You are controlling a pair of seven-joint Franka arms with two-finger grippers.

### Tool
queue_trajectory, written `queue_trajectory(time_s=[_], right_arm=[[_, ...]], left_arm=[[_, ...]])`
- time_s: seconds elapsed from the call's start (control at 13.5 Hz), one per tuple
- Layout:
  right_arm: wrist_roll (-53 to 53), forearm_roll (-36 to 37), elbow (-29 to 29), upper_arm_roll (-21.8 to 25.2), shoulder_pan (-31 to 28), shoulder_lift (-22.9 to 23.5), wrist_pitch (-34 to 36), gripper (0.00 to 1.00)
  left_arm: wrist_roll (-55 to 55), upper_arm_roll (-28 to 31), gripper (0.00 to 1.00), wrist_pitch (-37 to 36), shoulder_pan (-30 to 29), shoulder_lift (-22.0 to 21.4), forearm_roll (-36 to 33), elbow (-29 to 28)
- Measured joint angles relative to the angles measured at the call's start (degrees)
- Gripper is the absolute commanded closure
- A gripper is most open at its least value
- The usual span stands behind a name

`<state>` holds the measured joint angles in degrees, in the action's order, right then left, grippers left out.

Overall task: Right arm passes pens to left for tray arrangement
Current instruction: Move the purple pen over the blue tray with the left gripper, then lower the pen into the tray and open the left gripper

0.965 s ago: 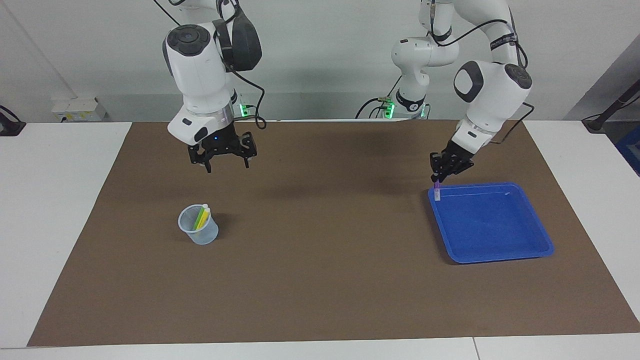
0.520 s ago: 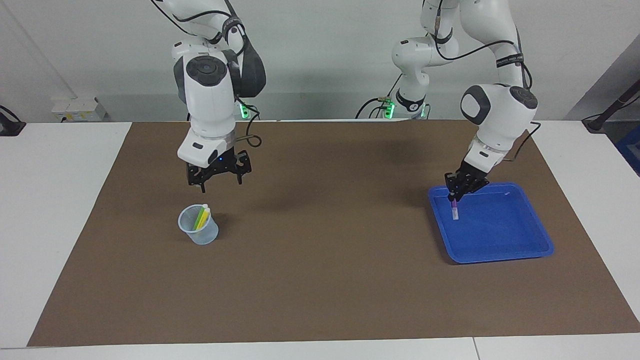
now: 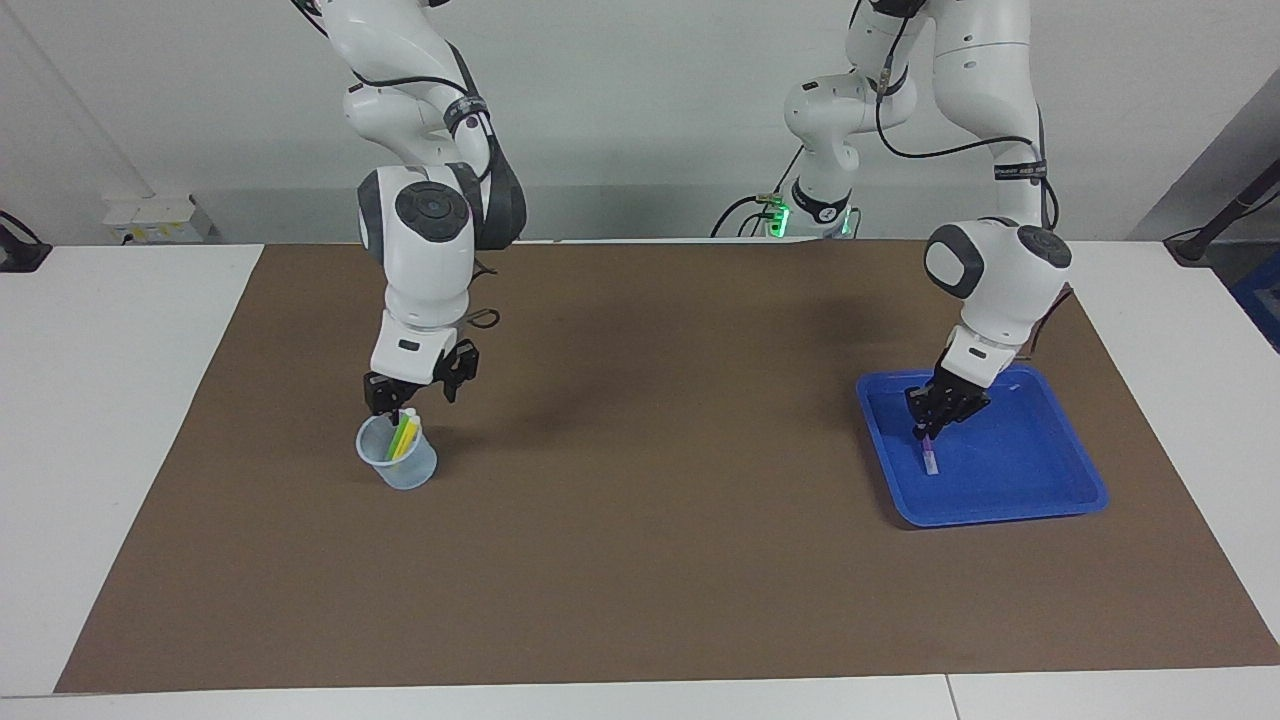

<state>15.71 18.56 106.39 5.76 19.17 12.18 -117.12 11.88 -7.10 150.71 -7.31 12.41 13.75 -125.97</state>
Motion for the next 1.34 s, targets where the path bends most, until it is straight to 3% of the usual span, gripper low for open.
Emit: queue_trajectory(time_s=[1.34], right_arm=[[0.8,0.6,2.5,-0.1,-1.6,0.0,-3.4,0.57]], left_arm=[[-4.0,-0.8,1.00,0.0,1.0,0.2,0.0,0.0]])
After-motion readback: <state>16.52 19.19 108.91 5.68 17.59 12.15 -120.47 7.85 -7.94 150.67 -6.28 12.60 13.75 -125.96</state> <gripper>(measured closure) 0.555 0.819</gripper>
